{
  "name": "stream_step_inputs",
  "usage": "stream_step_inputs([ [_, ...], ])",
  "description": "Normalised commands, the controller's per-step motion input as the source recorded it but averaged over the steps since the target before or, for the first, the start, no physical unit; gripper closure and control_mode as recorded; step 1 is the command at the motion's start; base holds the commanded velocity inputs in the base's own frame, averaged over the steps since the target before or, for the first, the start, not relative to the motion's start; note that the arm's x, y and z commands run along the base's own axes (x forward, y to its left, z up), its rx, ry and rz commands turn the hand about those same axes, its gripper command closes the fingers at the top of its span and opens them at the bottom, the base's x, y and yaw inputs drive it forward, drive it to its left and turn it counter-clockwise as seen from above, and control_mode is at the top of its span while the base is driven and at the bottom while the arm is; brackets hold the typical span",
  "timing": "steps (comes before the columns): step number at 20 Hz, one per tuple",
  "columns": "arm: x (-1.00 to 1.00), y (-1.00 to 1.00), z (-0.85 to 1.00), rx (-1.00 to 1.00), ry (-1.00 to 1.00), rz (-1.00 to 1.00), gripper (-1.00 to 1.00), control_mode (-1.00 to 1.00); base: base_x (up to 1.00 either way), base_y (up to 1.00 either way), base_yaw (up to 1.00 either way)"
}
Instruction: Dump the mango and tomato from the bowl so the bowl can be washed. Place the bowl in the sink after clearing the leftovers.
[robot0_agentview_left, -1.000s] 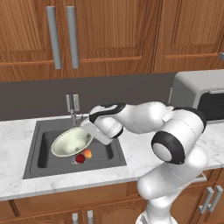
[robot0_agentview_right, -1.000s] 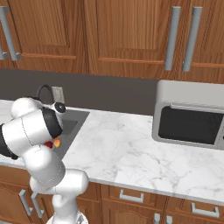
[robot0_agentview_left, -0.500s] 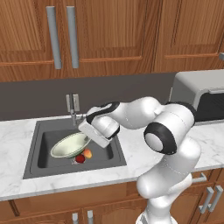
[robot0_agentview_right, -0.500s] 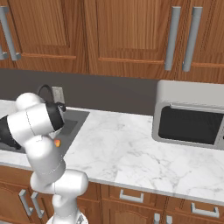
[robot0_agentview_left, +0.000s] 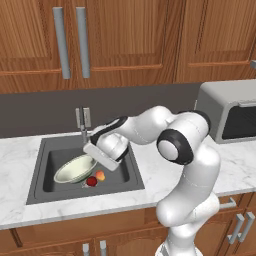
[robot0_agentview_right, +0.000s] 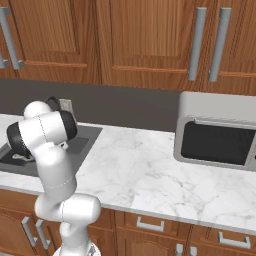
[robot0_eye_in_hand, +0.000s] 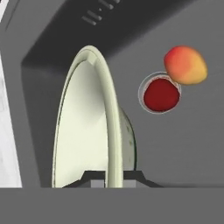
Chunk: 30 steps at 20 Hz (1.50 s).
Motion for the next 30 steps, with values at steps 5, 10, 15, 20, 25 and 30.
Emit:
stream_step_inputs([
  [5,0.08,0.02,-0.26,0.00,0.00,-0.03,1.00,-1.00,0.00,0.00,0.00],
  [10,0.00,-0.01,-0.48,0.00,0.00,-0.12,1.00,-1.00,0.00,0.00,0.00],
  [15,0.10,0.09,-0.26,0.00,0.00,-0.13,1.00,-1.00,0.00,0.00,0.00],
  [20,0.34,0.49,-0.16,0.00,0.00,-0.14,1.00,-1.00,0.00,0.00,0.00],
  [25,0.19,0.36,-0.21,-0.03,0.02,-0.09,1.00,-1.00,0.00,0.00,0.00],
  [30,0.03,0.09,-0.33,-0.09,0.16,-0.01,1.00,-1.00,0.00,0.00,0.00],
])
